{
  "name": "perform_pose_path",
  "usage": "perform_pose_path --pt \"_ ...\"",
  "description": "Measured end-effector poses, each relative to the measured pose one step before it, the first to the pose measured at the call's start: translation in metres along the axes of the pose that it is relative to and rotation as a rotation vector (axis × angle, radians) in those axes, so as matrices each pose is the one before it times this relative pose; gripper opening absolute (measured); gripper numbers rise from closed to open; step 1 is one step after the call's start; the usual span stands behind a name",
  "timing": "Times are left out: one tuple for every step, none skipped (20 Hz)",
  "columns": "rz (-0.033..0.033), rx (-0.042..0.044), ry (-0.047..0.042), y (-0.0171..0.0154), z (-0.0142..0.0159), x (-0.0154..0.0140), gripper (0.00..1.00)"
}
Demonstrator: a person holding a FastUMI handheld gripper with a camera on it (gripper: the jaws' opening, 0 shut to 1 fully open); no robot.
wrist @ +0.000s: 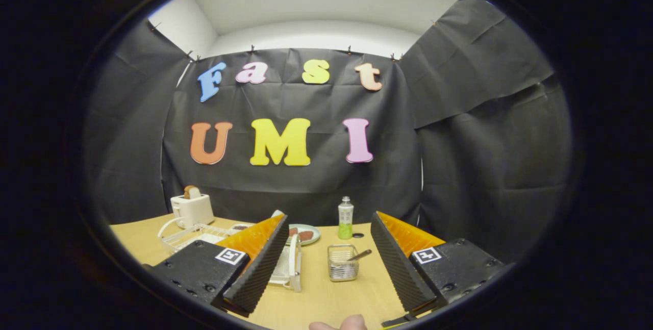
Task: Take the plate from the dish rack, then take the spoon from the basket and place it into the plate.
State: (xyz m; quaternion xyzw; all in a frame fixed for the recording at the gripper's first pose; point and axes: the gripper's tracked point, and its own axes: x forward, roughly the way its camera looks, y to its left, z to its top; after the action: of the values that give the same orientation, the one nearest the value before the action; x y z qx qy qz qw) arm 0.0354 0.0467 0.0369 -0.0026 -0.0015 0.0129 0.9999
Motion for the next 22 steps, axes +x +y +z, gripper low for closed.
perform_pose_path --pt "0.00585 -0.00608 0.00306 0.00719 0.00415 0.00757 1.0" --pt "0.00494 -0.00572 0.00731 0.00798 0.00282 0.01035 1.0" --pt "0.00507 -0.00171 0.00678 0.00902 0.00242 0.01094 1.0" --pt "-0.00096 -0.00372 0.01508 0.00826 0.00066 0.01147 1.0" --pt "-0.00703 -0.00918 0.01201 0.00682 0.00065 0.01183 1.0" --pt "-0.01383 -0.01851 0.00947 0.0068 0.00132 0.01281 1.0" --pt "-0.01698 -0.02486 0.00698 0.00536 0.0012 0.01245 1.0" --pt "-0.01753 -0.02766 0.01656 0.00656 -0.00164 0.01161 1.0" --pt "-0.00052 -0.01958 0.01832 0.00896 -0.00266 0.01053 1.0" --pt "0.00434 -0.01866 0.02332 0.01173 -0.00225 0.01021 1.0" --pt "0.0033 -0.02141 0.02103 0.00798 -0.00304 0.00945 1.0" --pt "0.00461 -0.02052 0.02573 0.00593 -0.0036 0.00945 1.0" --pt "0.00639 -0.01433 0.02555 0.00589 -0.00286 0.00964 1.0" --pt "0.00431 -0.01346 0.03191 0.00434 -0.00462 0.00948 1.0" --pt "0.00278 -0.00717 0.02899 0.00387 -0.00339 0.00887 1.0" --pt "-0.00171 -0.01309 0.02691 0.00253 -0.00247 0.00868 1.0" --pt "-0.00445 -0.01518 0.02341 0.00218 -0.00226 0.00855 1.0" --pt "-0.00441 -0.0214 0.02697 0.00228 -0.002 0.00856 1.0" --pt "-0.00363 -0.0218 0.0262 0.0023 -0.0027 0.00774 1.0" --pt "-0.00086 -0.01276 0.0241 0.00144 -0.00191 0.00684 1.0" --pt "0.00062 -0.01081 0.02562 0.00177 -0.00167 0.00693 1.0" --pt "0.00724 -0.00481 0.02414 0.00318 -0.00217 0.00614 1.0"
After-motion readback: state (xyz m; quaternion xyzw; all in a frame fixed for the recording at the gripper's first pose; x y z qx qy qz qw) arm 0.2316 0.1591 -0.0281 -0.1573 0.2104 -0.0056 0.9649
